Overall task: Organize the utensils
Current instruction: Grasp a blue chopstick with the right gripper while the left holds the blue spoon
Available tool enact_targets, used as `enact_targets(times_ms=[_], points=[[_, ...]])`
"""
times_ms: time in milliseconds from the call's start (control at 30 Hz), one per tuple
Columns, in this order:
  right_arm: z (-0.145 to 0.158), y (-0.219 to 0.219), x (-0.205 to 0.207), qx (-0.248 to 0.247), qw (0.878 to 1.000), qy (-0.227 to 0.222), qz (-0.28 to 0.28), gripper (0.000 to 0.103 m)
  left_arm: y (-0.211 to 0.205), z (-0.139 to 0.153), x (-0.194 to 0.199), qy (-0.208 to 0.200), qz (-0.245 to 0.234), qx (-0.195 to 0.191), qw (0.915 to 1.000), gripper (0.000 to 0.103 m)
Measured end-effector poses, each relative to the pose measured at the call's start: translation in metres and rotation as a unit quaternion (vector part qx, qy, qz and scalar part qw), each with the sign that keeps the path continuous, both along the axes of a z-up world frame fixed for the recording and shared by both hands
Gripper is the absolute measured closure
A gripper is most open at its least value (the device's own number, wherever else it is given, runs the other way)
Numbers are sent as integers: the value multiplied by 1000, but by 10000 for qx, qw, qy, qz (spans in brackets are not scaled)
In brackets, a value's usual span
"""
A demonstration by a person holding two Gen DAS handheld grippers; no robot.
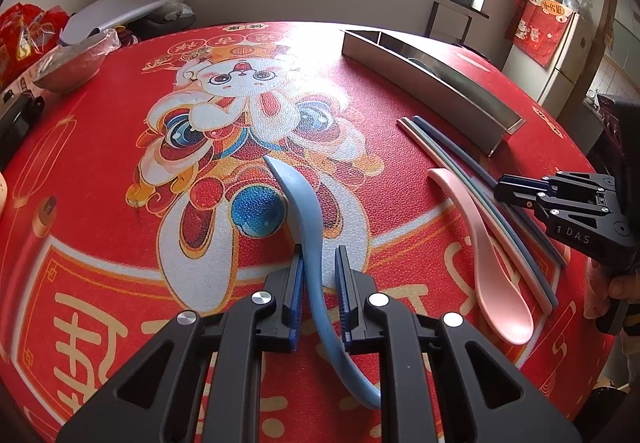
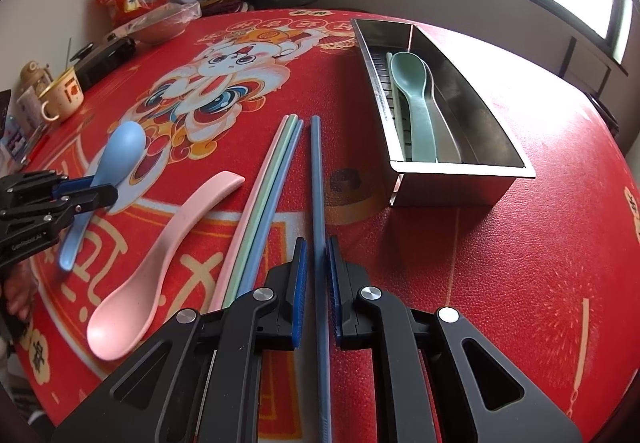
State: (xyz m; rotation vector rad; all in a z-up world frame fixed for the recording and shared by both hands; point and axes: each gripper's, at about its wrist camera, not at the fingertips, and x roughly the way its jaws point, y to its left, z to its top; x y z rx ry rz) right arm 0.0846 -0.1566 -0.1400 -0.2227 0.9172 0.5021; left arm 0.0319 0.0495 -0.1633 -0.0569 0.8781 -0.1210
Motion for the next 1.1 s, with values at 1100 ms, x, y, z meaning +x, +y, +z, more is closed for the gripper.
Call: enact_targets(times_ms=[1100], points=[[26,-43,-16,1318,9903,-413,-170,97,0,0,-1,-8,94,121,9999,95]])
